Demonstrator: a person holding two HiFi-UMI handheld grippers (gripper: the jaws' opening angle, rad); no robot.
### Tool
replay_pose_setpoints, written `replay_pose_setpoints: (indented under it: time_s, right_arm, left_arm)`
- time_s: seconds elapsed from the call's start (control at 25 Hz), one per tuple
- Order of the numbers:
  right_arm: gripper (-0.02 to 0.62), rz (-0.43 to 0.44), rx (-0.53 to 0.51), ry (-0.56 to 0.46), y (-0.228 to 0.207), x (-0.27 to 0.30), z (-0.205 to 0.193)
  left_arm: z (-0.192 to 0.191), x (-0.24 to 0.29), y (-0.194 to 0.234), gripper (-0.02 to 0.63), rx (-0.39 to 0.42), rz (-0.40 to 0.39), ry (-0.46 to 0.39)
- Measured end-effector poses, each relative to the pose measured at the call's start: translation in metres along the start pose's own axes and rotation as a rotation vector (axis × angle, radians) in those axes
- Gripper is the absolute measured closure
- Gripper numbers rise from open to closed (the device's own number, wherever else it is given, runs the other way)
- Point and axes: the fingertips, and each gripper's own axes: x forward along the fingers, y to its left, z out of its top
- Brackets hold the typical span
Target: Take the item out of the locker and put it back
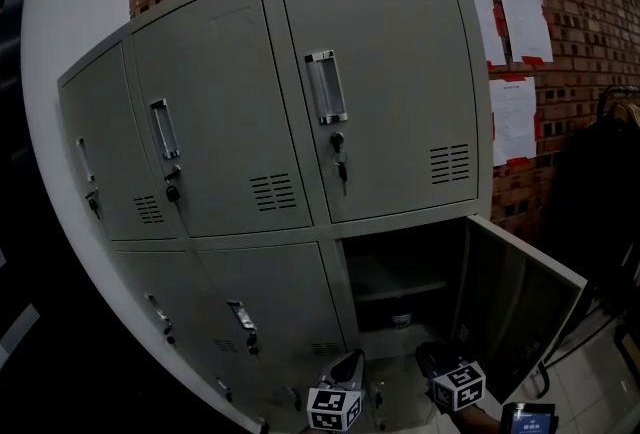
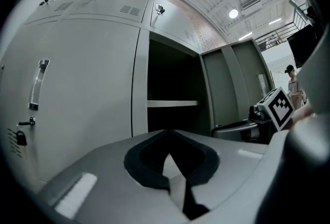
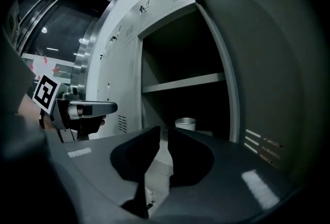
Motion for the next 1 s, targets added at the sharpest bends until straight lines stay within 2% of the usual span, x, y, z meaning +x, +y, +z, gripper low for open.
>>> replay_pose_setpoints:
  time_s: [0.24,0.48,0.8,1.0]
  right_arm:
    - [0.427,-0.013,0.003,0.040,-0.014,0.048,-0.006]
    - [0.324,-0.041,0.012,0.081,-0.038,0.085,-0.014]
    - [0.215,-0.037,0.002,0.157,-0.056,0.132,-0.025]
    - [0.196,-0.022,-0.039,0.214,-0.061,0.154,-0.034]
  left_arm:
    - [0.000,0.017,0.017,0.603,0.001,-0.028,0.002]
    - [-0.006,0.030,0.027,0.603,0.038,-0.057,-0.034]
    - [-0.010,0.029,0.032,0.603,0.046,-0.071,-0.022]
    - [-0.011,0.029,0.036,0.603,0.054,-0.072,-0.018]
